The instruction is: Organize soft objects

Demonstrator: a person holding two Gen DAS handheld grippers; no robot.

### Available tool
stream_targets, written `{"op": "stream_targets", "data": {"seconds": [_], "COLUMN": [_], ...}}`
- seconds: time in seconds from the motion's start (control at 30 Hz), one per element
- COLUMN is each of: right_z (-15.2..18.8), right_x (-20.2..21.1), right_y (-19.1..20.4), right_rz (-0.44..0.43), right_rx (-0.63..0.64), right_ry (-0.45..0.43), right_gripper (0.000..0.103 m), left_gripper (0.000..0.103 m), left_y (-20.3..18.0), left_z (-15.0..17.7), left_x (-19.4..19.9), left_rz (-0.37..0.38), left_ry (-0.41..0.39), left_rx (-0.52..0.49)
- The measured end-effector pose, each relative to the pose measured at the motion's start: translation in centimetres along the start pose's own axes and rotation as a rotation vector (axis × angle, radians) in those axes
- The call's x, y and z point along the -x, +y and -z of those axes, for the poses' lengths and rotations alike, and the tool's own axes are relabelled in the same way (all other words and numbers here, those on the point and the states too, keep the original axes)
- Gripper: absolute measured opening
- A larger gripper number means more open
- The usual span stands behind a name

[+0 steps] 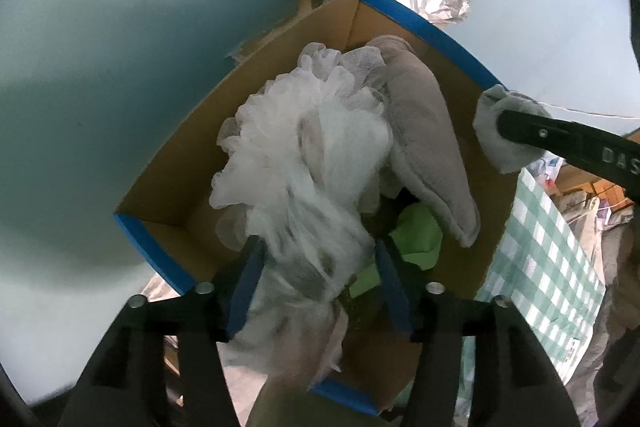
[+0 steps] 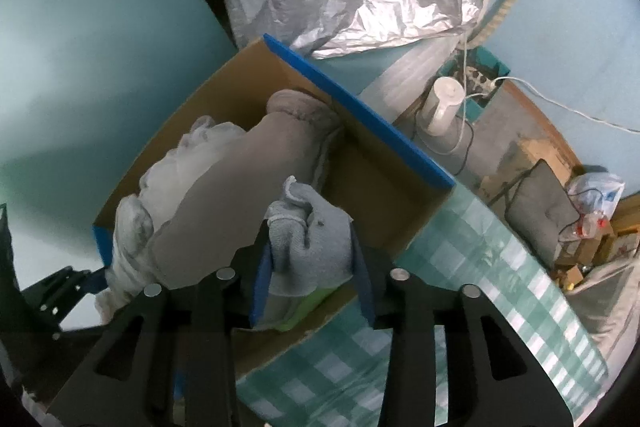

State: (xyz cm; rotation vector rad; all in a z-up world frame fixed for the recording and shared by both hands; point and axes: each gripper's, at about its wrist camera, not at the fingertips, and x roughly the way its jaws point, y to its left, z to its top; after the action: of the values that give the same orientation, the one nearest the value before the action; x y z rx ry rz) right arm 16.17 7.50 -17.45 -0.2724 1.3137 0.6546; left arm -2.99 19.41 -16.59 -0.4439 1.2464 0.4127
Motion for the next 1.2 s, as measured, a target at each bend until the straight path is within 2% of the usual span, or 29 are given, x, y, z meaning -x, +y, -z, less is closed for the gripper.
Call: {"op": "stream_targets", "data": {"seconds": [0.1,0.13,0.17,0.3,0.7,1.1,1.2], "right_z": [-0.2,-0.2,-0.2,-0.2,0.4,1.7,2.2], "right_x": [-0.1,0.0,0.1,0.4,3.2,8.4,9.8], "right_y": [0.1,0.1,0.1,0.1,0.4,0.8,0.9], "right_rz": [0.004,0.007,0.011,0.017,0.016,0.038,0.052], "right_rx": [0.005,0.004,0.001,-0.013,-0.034,-0.068,-0.082], "right_ry": [-0.001,-0.004,-0.011,-0.025,-0.072,-0.141,-0.155], "right_gripper": [0.043,0.05,0.056,0.063,0.064,0.066,0.066], "left_gripper": [0.078,0.081,0.081,0.081,0.081,0.082,0.087], "left_y": [-0.2,-0.3,-0.4,-0.7,-0.5,-1.9,-2.2], "left_z": [0.0,-0.1,-0.1,-0.1,-0.1,-0.6,-0.6], "left_x": [0.4,0.5,0.6,0.7,2.7,7.5,8.8], "left_rz": [0.001,0.003,0.002,-0.012,-0.016,0.003,0.013], "left_ry": [-0.014,-0.02,-0.026,-0.024,-0.063,-0.156,-0.181], "left_rx": [-0.017,-0.021,-0.027,-0.038,-0.038,-0.14,-0.173]}}
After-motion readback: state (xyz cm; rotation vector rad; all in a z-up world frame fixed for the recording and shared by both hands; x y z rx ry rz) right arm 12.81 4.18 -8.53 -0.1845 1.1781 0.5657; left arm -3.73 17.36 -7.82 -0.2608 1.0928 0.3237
